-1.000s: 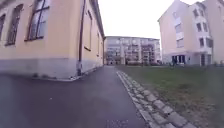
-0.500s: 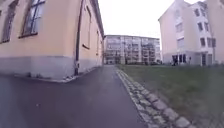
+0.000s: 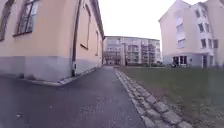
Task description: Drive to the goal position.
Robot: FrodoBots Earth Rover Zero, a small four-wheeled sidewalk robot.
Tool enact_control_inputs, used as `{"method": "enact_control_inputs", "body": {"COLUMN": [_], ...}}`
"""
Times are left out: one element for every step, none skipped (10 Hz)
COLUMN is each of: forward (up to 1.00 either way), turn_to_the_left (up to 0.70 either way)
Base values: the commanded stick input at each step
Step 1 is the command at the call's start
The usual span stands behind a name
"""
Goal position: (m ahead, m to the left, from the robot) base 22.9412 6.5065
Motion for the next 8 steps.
{"method": "enact_control_inputs", "body": {"forward": [0.85,0.85,0.85,0.85,0.85,0.85,0.85,0.85], "turn_to_the_left": [0.22,0.3,0.32,0.26,0.21,0.15,0.1,0.04]}}
